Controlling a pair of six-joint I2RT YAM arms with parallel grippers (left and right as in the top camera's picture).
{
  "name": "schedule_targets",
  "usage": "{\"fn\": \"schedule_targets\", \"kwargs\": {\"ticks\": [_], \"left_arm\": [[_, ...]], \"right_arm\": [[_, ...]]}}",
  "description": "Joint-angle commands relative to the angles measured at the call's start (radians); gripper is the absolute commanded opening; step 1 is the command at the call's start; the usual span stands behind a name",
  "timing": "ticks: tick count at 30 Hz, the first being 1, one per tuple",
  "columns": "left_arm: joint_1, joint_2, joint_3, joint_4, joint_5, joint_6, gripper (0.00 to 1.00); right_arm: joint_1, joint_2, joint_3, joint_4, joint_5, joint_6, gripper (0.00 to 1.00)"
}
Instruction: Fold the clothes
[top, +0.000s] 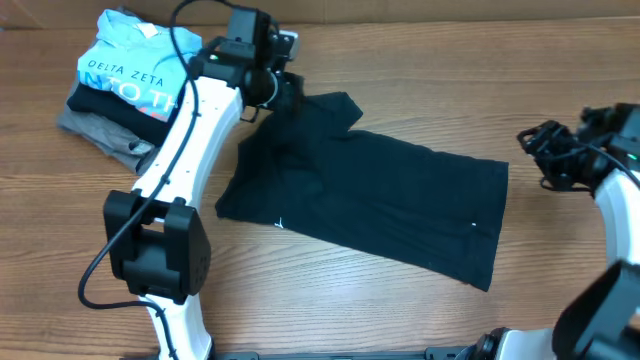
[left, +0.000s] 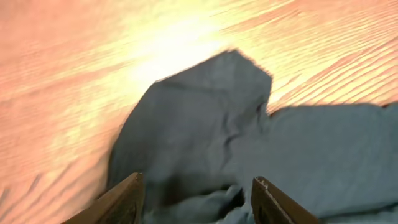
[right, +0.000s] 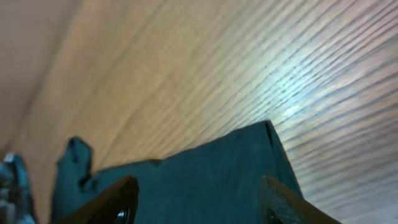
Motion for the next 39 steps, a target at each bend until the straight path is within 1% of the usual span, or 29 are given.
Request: {"fn": "schedule_targets", "kwargs": {"ticks": [1, 4, 9, 13, 17, 19, 27, 31, 36, 38, 39], "left_arm": [[-0.021, 0.050, 0.017, 0.052, -0.009, 0.020, 0.58], [-0.032, 0.125, 0.017, 0.156, 0.026, -0.011, 0.57], [-0.040, 0.240, 0.017, 0.299, 0.048, -0.084, 0.56], [-0.051, 0.317, 0.017, 0.393, 0.077, -0.110, 0.52], [-0.071, 0.349, 0.017, 0.450, 0.068, -0.104, 0.50], [-0.083, 0.356, 0.017, 0.466, 0.035, -0.100, 0.50], [-0.114, 0.399, 0.017, 0.460, -0.011, -0.067, 0.47], [-0.115, 0.413, 0.017, 0.459, -0.028, -0.068, 0.39], [-0.115, 0.410, 0.018, 0.469, -0.070, -0.070, 0.24], [-0.114, 0.407, 0.029, 0.465, -0.069, -0.093, 0.15], [-0.113, 0.407, 0.038, 0.462, -0.069, -0.095, 0.14]], "right_arm": [[0.021, 0.080, 0.006, 0.032, 0.046, 0.003, 0.65], [0.020, 0.117, 0.006, 0.058, 0.046, 0.003, 0.65], [0.020, 0.119, 0.006, 0.055, 0.046, 0.003, 0.65], [0.021, 0.119, 0.006, 0.044, 0.046, 0.004, 0.65], [0.021, 0.119, 0.006, 0.031, 0.046, 0.003, 0.65], [0.021, 0.119, 0.006, 0.024, 0.046, 0.003, 0.65], [0.021, 0.119, 0.006, 0.022, 0.047, 0.003, 0.65], [0.021, 0.119, 0.006, 0.020, 0.047, 0.003, 0.65], [0.021, 0.119, 0.006, 0.020, 0.047, 0.003, 0.65], [0.021, 0.119, 0.006, 0.021, 0.047, 0.003, 0.65], [0.021, 0.119, 0.006, 0.021, 0.047, 0.003, 0.65]]}}
